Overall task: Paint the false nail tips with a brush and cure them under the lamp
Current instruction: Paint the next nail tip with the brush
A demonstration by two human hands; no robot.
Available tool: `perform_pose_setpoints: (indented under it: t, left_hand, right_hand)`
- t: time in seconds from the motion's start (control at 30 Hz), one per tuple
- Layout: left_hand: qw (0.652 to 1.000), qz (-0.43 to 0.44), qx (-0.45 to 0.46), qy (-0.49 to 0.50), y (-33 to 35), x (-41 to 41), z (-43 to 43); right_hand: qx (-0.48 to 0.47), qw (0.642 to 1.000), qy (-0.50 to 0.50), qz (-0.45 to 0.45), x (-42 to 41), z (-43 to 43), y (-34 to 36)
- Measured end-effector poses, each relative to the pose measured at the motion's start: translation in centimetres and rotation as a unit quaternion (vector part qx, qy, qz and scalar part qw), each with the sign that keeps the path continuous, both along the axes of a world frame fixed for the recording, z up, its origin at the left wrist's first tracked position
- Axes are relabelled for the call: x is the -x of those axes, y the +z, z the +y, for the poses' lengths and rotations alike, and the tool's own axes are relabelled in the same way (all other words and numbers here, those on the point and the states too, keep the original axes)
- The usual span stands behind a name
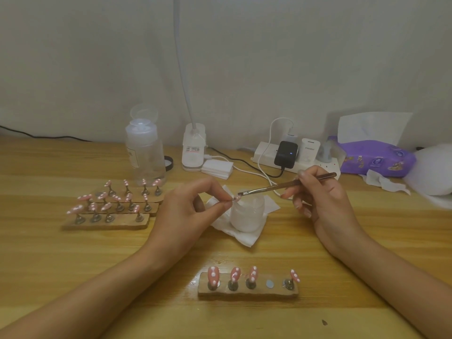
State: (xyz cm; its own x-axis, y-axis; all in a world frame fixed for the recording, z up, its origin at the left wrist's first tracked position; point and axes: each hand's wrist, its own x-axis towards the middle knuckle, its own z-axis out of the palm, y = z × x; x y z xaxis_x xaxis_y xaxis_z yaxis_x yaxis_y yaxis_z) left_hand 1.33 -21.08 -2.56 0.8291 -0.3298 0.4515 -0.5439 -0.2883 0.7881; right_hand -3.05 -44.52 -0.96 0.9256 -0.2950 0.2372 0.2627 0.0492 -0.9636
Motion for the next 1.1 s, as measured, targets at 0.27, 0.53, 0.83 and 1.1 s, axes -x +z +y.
perform_pose_setpoints:
  t: [0.27,0.53,0.83,1.1]
  left_hand:
    - [1.000,0.003,-0.003,-0.003,0.13,0.03,-0.08]
    - [1.000,0.010,0.012,-0.021,0.29,0.11,-0.08]
    - [1.000,0.019,0.009,-0.014,0.14,0.03,-0.14]
    - [0.999,0.031,0.011,-0.015,0.07,-0.03,-0.14]
  right_hand:
    - [-0.001,1.000,0.011,-0.007,0.06,0.02,0.02]
    - [0.002,1.000,-0.010,-0.003,0.13,-0.02,0.06]
    - [-0.005,1.000,-0.009,-0.005,0.11,-0.05,0.03]
    - [0.000,1.000,-0.012,-0.011,0.09,-0.07,0.01]
